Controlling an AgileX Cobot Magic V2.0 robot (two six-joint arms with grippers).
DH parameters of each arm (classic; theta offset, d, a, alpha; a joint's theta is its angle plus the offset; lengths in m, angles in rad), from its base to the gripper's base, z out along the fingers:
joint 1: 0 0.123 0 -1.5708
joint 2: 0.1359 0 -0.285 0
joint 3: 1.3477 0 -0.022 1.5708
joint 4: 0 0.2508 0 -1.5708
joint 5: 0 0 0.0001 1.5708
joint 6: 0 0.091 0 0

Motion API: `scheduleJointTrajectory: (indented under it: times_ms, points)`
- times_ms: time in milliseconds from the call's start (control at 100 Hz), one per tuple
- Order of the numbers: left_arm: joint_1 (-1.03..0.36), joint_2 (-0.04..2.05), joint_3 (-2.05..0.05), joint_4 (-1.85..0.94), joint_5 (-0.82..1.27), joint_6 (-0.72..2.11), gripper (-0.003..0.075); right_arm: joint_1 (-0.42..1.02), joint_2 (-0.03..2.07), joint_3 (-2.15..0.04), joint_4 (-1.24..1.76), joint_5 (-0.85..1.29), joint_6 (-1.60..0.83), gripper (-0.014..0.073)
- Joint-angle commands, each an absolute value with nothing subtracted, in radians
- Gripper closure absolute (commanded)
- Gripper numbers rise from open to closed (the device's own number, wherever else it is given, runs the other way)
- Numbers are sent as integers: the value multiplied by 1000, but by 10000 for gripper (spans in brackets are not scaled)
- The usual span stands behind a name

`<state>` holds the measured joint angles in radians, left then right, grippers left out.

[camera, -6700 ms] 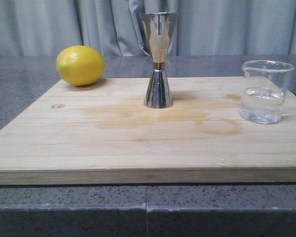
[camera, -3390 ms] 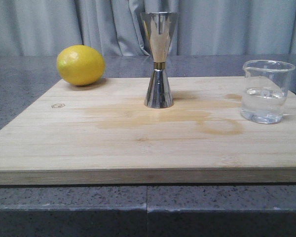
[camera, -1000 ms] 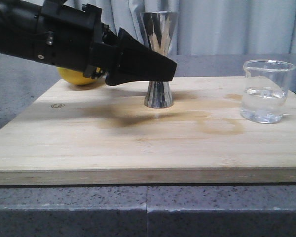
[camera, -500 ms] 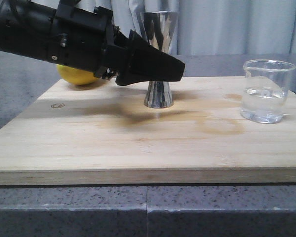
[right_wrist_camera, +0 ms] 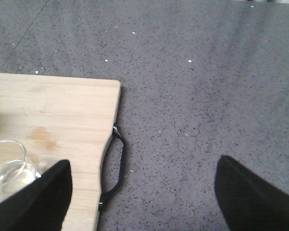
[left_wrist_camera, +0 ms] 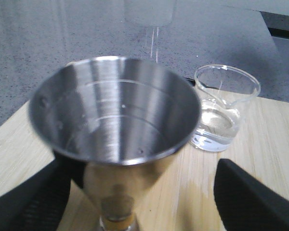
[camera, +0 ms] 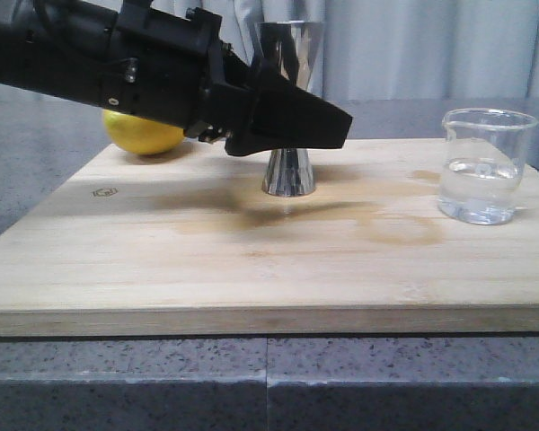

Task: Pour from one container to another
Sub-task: 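Reach the left gripper to the steel jigger and grasp its waist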

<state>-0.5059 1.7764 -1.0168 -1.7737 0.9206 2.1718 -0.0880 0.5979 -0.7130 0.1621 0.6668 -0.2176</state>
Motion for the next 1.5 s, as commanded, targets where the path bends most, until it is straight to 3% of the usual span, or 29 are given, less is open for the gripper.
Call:
scheduleJointTrajectory:
  times_ms: [0, 180, 470, 850, 1070, 1490]
  points:
    - [-514, 1739, -1046, -1852, 964, 2174, 155, -89, 608, -747, 168, 600, -228, 41]
    - [-514, 1739, -1046, -1852, 964, 2174, 174, -89, 608, -747, 168, 600, -228, 41]
    - [-514, 1739, -1046, -1852, 975, 2174, 386, -89, 608, -747, 168, 600, -228, 41]
    - [-514, 1739, -1046, -1852, 981, 2174, 566, -89, 608, -747, 168, 603, -228, 41]
    - [-514, 1739, -1046, -1852, 990, 2174, 606, -66, 610, -747, 299, 622, -337, 41]
    - [-514, 1739, -1048, -1852, 1038, 2174, 606, 92, 730, -747, 564, 629, -599, 41]
